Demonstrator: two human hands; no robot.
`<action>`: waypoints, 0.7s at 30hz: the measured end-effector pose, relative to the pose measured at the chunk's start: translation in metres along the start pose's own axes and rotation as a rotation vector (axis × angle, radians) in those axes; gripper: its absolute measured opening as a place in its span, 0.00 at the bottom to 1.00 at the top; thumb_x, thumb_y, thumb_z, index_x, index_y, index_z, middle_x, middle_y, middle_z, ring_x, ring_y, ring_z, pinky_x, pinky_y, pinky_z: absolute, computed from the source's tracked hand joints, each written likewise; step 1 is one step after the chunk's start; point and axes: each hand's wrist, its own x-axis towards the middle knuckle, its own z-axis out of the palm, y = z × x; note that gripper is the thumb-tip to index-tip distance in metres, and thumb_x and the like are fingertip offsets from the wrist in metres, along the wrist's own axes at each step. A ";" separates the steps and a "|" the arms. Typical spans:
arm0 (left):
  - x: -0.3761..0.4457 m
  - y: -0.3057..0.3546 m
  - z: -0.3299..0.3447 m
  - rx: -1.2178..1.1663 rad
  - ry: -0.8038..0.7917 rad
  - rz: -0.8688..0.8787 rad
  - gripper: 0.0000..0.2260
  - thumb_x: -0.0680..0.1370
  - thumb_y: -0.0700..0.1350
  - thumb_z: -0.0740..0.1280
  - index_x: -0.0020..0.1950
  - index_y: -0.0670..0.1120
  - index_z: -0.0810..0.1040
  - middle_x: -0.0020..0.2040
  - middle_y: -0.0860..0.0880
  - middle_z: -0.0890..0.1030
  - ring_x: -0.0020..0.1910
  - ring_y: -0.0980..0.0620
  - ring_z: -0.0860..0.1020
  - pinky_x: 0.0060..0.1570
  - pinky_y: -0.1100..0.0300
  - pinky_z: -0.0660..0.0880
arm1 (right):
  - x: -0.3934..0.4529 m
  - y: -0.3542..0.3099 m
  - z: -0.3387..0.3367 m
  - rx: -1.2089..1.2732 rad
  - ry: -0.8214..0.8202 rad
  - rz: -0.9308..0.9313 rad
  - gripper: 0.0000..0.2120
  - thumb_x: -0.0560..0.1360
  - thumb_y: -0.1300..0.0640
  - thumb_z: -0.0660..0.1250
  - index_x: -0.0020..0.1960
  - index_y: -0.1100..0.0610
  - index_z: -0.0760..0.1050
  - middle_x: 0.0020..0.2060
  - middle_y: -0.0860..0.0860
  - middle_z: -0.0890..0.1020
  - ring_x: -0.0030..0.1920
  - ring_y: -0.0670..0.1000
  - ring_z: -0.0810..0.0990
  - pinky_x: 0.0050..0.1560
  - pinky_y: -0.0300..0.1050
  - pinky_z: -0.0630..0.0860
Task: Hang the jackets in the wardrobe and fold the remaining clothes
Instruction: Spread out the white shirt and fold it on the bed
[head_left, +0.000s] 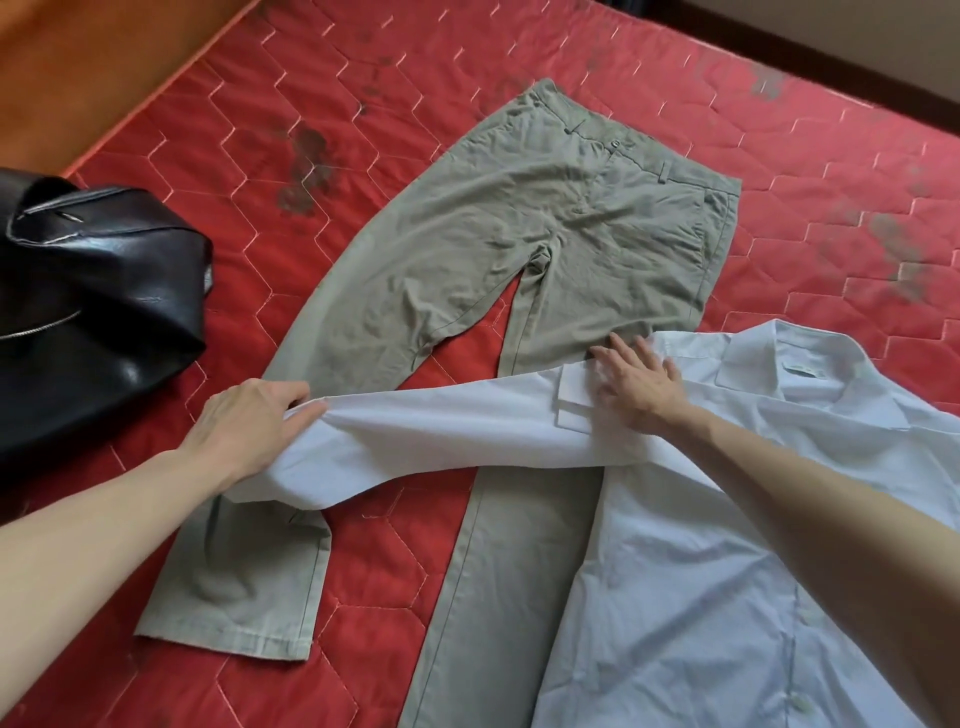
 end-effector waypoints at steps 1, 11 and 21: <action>0.000 -0.002 0.000 -0.001 0.023 -0.001 0.19 0.81 0.62 0.63 0.36 0.52 0.71 0.32 0.52 0.76 0.37 0.43 0.76 0.39 0.50 0.71 | 0.004 0.000 -0.001 0.012 0.001 -0.007 0.32 0.81 0.51 0.63 0.82 0.45 0.54 0.83 0.46 0.50 0.83 0.56 0.49 0.78 0.65 0.51; 0.025 -0.009 0.000 -0.367 -0.243 -0.213 0.22 0.75 0.54 0.76 0.28 0.44 0.75 0.25 0.53 0.70 0.29 0.51 0.69 0.34 0.57 0.66 | -0.020 -0.021 0.023 0.213 0.608 -0.136 0.17 0.74 0.56 0.67 0.62 0.56 0.73 0.57 0.56 0.75 0.55 0.60 0.74 0.54 0.59 0.74; 0.052 0.086 -0.054 -0.965 -0.760 -0.295 0.17 0.74 0.50 0.74 0.56 0.38 0.82 0.51 0.39 0.86 0.46 0.45 0.84 0.49 0.51 0.79 | -0.092 -0.175 0.034 0.511 0.344 -0.725 0.55 0.72 0.44 0.77 0.84 0.48 0.42 0.83 0.49 0.55 0.81 0.50 0.59 0.79 0.57 0.58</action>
